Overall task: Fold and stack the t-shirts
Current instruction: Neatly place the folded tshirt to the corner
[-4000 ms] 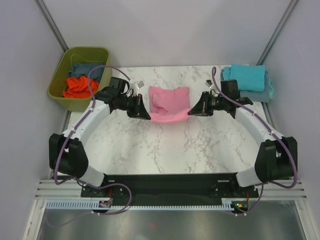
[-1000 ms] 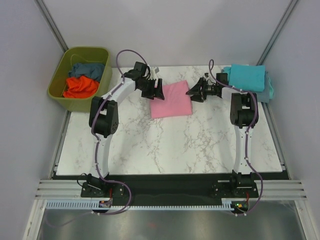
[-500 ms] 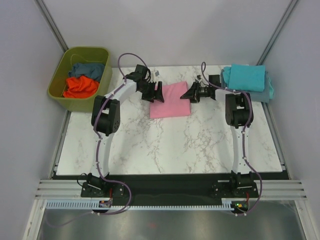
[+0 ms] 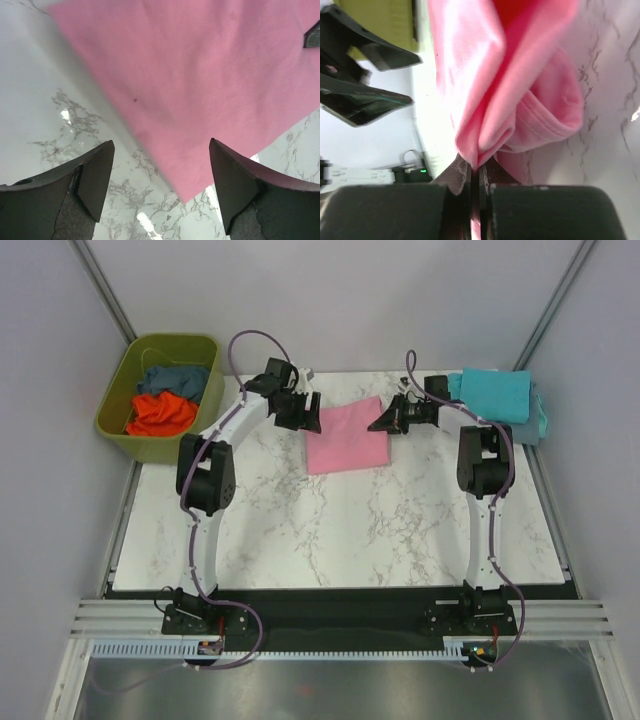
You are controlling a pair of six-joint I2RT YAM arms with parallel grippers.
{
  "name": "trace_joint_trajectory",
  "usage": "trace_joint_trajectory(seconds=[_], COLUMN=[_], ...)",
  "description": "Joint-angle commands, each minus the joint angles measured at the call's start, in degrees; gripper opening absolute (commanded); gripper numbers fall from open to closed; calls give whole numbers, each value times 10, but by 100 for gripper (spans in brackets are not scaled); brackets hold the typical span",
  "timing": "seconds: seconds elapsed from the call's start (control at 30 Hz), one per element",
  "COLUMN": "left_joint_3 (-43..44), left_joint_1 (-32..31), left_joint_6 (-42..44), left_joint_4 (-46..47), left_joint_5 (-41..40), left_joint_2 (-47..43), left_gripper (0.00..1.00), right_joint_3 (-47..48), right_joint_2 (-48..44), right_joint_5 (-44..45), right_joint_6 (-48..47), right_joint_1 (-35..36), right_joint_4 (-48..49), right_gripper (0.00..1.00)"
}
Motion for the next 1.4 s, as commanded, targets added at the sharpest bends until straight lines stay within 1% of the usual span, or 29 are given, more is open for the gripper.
trace_joint_trajectory(seconds=[0.0, 0.03, 0.1, 0.13, 0.23, 0.27, 0.3, 0.33, 0.5, 0.77, 0.97, 1.17, 1.37], left_joint_3=[16, 9, -10, -16, -34, -38, -39, -42, -65, -109, -112, -111, -111], left_joint_1=[6, 6, 6, 6, 5, 5, 5, 6, 6, 6, 5, 4, -6], left_joint_6=[40, 39, 36, 33, 35, 38, 40, 44, 47, 46, 44, 44, 48], left_joint_4=[1, 0, -2, -2, -3, -3, -3, -3, -2, 3, 3, 5, 5], left_joint_5=[-39, -33, -21, -11, -6, -8, -10, -11, -12, -7, -3, -3, -9], left_joint_2=[-80, -86, -102, -108, -128, -133, -137, -145, -170, -202, -206, -205, -205], left_gripper=[84, 84, 84, 84, 83, 83, 82, 82, 82, 82, 82, 82, 82], right_joint_3=[74, 82, 95, 100, 110, 111, 117, 120, 148, 197, 218, 259, 322], right_joint_2=[-96, -103, -119, -124, -147, -156, -161, -163, -177, -186, -201, -199, -163], right_joint_5=[58, 94, 126, 162, 216, 250, 261, 268, 317, 348, 363, 353, 334], right_joint_6=[-173, -197, -255, -269, -303, -311, -312, -333, -360, -385, -402, -386, -363], right_joint_1=[-14, -14, -18, -21, -28, -32, -35, -35, -68, -108, -124, -158, -213], right_joint_4=[-148, -201, -235, -262, -282, -285, -288, -293, -306, -311, -308, -309, -313], right_gripper=[0, 0, 0, 0, 0, 0, 0, 0, 0, 0, 0, 0, 0])
